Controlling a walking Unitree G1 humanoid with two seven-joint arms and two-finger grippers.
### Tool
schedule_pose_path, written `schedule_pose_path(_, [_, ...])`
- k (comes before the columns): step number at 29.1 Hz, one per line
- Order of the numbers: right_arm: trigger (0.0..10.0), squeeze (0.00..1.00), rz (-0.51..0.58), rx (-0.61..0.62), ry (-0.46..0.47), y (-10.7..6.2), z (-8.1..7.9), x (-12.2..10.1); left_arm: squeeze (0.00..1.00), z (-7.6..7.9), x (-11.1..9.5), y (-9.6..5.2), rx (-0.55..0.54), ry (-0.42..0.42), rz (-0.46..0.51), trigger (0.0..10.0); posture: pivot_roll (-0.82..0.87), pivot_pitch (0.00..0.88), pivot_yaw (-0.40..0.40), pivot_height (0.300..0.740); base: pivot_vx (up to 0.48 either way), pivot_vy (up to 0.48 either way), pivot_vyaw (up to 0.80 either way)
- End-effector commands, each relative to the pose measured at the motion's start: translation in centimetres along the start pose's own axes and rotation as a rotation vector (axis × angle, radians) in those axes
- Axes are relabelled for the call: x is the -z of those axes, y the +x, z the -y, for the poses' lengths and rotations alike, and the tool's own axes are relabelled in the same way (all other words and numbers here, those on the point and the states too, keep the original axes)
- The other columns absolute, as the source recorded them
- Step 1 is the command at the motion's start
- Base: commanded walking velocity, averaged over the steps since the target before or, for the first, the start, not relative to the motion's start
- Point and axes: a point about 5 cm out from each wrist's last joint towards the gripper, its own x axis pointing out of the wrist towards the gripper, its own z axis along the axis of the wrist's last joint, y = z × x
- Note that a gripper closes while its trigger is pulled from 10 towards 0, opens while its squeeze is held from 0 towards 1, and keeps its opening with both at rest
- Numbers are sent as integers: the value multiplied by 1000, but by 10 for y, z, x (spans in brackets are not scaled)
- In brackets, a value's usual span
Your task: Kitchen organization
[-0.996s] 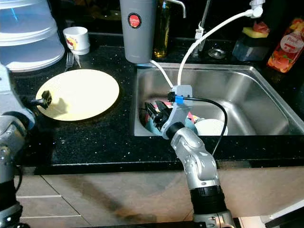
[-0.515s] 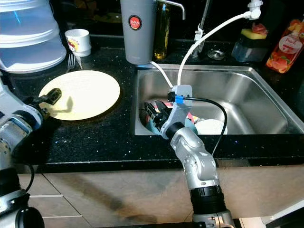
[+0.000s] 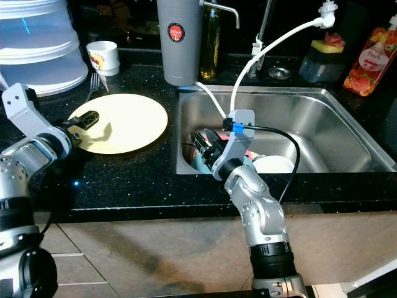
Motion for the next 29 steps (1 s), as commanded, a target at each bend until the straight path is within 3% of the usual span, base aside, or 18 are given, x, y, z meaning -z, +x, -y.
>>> schedule_pose_path(1, [10000,0,-8,-2,10,1,0,1,0,-18,24,3,-90,-19,-117,3020,34,125,-34,740,0,0,0])
schedule_pose_path(2, [10000,0,-7,0,18,1,0,1,0,-22,24,3,-111,-33,-118,0,34,125,-34,740,0,0,0])
schedule_pose_path(5, [10000,0,-6,4,34,1,1,1,0,-32,22,2,-168,-58,-108,0,33,134,-36,740,0,0,0])
schedule_pose_path(11, [10000,0,-12,4,51,1,2,2,0,-36,21,2,-192,-74,-104,0,33,134,-36,740,0,0,0])
schedule_pose_path(18, [10000,0,-19,-3,78,3,1,4,0,-39,10,0,-222,-39,-42,0,36,138,-39,740,0,0,0])
schedule_pose_path(21, [10000,0,-14,-5,89,3,1,3,0,-34,1,0,-194,23,16,0,36,138,-39,740,0,0,0])
schedule_pose_path(25, [10000,0,-1,-11,104,5,0,-1,0,-15,-18,-2,-104,86,108,0,35,137,-39,740,0,0,0])
schedule_pose_path(28, [10000,0,16,-17,115,6,-1,-6,0,11,-32,-6,74,37,189,0,34,137,-38,740,0,0,0])
schedule_pose_path(29, [10000,0,16,-17,115,6,-1,-6,0,11,-32,-6,74,37,189,0,34,137,-38,740,0,0,0])
